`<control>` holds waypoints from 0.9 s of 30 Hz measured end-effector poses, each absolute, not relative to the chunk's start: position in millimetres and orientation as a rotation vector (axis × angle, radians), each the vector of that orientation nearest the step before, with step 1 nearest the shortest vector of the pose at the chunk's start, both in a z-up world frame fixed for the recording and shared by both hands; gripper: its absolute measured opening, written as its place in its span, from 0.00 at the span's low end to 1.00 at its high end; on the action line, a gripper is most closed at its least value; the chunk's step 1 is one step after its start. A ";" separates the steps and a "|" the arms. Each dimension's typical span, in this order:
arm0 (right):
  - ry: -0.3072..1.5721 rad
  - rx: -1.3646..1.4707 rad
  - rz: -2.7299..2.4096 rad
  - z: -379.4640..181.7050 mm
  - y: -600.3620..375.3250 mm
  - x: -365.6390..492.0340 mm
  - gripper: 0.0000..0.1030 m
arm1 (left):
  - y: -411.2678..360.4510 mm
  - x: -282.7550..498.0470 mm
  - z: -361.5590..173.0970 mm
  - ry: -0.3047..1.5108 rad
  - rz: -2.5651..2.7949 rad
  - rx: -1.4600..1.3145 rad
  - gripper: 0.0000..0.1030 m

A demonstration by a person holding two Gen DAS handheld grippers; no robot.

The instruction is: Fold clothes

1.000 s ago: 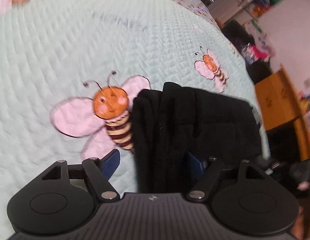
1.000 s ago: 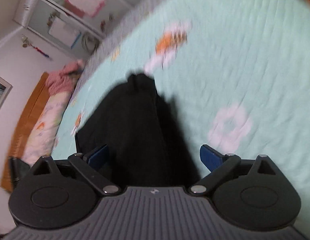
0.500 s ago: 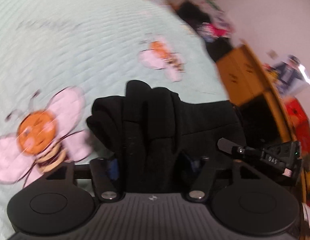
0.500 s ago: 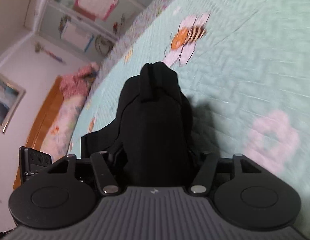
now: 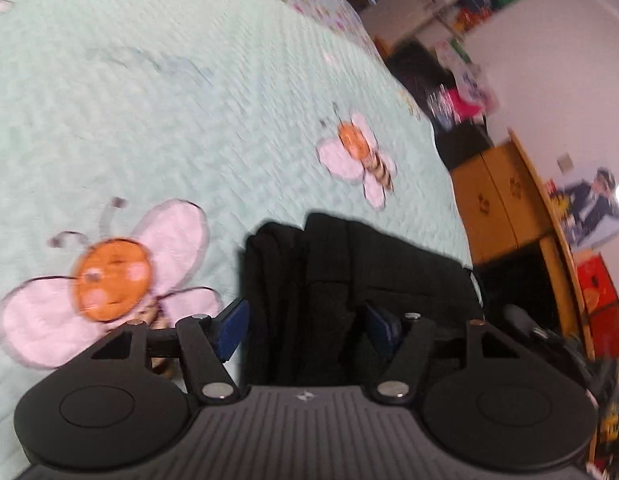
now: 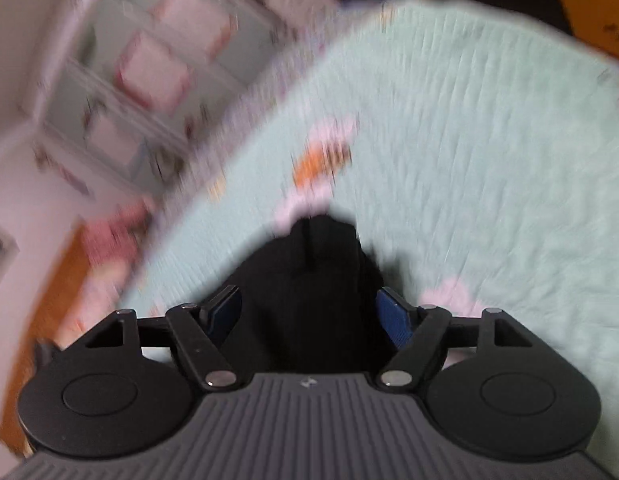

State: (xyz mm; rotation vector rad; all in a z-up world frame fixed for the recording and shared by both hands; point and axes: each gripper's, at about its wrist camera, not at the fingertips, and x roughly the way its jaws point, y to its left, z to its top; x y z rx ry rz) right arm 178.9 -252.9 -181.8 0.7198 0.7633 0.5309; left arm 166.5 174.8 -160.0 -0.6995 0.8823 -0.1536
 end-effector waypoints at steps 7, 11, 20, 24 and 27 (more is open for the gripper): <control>0.739 0.789 0.760 -159.0 -232.6 112.7 0.74 | 170.4 129.1 -137.8 0.794 -0.124 -0.645 0.67; 0.812 0.813 0.685 -191.1 -214.0 123.6 0.71 | 111.8 115.9 -133.1 0.818 -0.296 -0.447 0.68; 0.755 0.831 0.562 -182.1 -225.8 101.8 0.57 | 115.7 102.7 -128.4 0.842 -0.206 -0.365 0.66; 0.714 0.852 0.563 -181.2 -237.7 59.7 0.60 | 108.5 66.4 -115.1 0.810 -0.339 -0.386 0.68; 0.719 0.862 0.534 -200.5 -239.8 38.8 0.59 | 93.9 57.2 -125.1 0.827 -0.334 -0.302 0.67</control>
